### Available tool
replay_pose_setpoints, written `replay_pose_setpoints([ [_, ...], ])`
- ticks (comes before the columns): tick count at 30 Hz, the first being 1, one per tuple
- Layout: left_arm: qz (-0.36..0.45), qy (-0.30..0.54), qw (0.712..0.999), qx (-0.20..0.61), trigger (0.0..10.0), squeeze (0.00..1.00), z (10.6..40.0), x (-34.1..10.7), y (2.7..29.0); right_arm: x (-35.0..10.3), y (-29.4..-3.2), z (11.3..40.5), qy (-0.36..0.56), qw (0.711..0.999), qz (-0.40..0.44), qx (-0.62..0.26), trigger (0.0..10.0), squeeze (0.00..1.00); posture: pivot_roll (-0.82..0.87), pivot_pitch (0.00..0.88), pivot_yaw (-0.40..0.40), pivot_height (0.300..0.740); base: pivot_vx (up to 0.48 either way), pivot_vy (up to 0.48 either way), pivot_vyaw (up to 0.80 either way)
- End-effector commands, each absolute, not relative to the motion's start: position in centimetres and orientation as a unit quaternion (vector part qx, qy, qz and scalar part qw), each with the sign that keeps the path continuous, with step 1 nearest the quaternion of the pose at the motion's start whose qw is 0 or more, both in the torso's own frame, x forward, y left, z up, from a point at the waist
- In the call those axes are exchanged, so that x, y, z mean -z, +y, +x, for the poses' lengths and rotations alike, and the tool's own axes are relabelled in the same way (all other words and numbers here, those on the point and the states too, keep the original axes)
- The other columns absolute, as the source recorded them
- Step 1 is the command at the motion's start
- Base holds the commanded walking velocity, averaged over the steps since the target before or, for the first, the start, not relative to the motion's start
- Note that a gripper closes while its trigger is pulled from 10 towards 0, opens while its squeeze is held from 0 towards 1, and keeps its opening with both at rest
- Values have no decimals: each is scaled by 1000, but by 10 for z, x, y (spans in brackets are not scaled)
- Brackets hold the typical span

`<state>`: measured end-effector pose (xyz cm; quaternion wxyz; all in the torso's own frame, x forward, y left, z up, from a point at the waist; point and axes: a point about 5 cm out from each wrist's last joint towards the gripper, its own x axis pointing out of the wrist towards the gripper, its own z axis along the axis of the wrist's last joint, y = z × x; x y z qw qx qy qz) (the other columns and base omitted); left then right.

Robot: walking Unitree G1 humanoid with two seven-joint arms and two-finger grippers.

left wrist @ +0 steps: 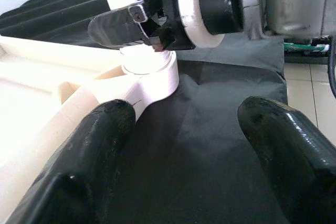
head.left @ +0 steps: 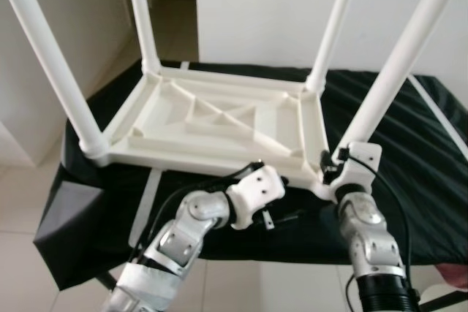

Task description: Building children table

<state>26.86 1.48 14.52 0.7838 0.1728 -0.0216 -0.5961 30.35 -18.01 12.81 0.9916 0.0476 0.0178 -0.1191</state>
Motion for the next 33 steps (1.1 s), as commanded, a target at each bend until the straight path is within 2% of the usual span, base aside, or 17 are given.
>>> replay_pose_setpoints([
  [1, 177, -25, 792, 583, 10000, 0, 271, -146, 14, -112, -187, 300, 60, 974, 83, 204, 10000, 0, 51, 0, -53, 740, 0, 0, 0],
  [5, 174, -26, 796, 579, 10000, 0, 271, -146, 14, -112, -175, 301, 64, 962, 105, 243, 10000, 0, 62, 0, -56, 740, 0, 0, 0],
  [8, 174, -27, 795, 581, 10000, 0, 269, -146, 12, -117, -164, 303, 57, 969, 107, 216, 10000, 0, 67, 0, -63, 740, 0, 0, 0],
  [17, 174, -29, 799, 575, 10000, 0, 272, -148, 14, -121, -163, 304, 49, 973, 90, 209, 10000, 0, 80, 0, -74, 740, 0, 0, 0],
  [18, 174, -29, 799, 575, 10000, 0, 271, -147, 14, -122, -162, 305, 43, 975, 87, 201, 10000, 647, 81, 0, -74, 740, 0, 0, 0],
  [19, 174, -29, 799, 575, 10000, 0, 271, -147, 14, -122, -162, 305, 43, 975, 87, 201, 10000, 647, 81, 0, -74, 740, 0, 0, 0],
  [20, 174, -28, 798, 577, 10000, 0, 270, -146, 14, -125, -160, 305, 33, 978, 83, 186, 10000, 1000, 81, 0, -73, 740, 0, 0, 0],
  [28, 174, -28, 797, 578, 10000, 0, 268, -146, 14, -130, -166, 302, 7, 986, 78, 144, 10000, 1000, 76, 0, -68, 740, 0, 0, 0],
  [29, 174, -27, 796, 579, 10000, 0, 268, -146, 14, -132, -168, 300, 0, 992, 75, 105, 10000, 1000, 74, 0, -66, 740, 0, 0, 0],
  [33, 175, -27, 795, 580, 10000, 0, 268, -146, 14, -133, -175, 298, -2, 996, 62, 67, 10000, 1000, 71, 0, -65, 740, 0, 0, 0],
])
